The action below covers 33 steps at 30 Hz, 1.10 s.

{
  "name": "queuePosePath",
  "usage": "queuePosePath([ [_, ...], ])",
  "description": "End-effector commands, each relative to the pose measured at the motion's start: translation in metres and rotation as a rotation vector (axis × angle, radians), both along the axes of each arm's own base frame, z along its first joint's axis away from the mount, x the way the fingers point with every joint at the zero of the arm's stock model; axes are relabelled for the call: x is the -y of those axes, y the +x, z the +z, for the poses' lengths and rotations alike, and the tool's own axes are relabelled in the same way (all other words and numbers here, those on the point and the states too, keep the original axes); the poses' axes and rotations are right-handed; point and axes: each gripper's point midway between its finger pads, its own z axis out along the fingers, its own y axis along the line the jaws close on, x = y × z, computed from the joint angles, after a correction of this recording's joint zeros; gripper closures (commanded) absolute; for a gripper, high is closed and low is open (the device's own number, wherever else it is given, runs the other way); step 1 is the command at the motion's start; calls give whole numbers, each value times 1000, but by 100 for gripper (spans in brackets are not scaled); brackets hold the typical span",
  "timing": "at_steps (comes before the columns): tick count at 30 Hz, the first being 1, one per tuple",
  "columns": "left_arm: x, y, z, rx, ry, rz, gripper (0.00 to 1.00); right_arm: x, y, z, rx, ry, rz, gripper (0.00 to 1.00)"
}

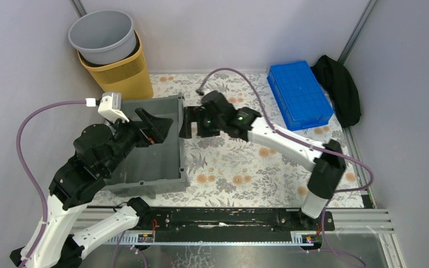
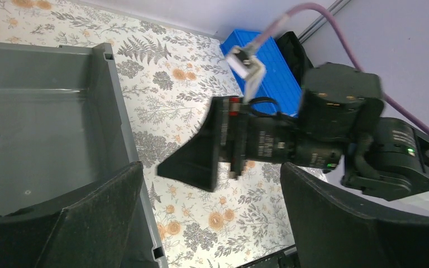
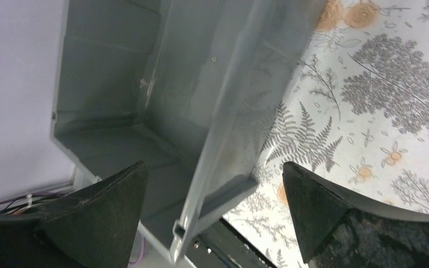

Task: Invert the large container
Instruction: Move the container to the center of the board.

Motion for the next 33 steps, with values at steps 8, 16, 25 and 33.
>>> queuePosePath([
  [8, -9, -2, 3, 43, 6, 22, 0, -40, 12, -68, 80, -438, -62, 4],
  [16, -6, 1, -2, 43, 15, 16, 0, -35, 24, -91, 102, -519, -135, 37],
  [25, -2, 4, -10, 28, 17, 8, 0, -23, 25, -91, 112, -530, -173, 100],
  [33, 5, 7, -15, 8, 27, -10, 0, 35, 28, -61, 114, -466, -289, 100],
])
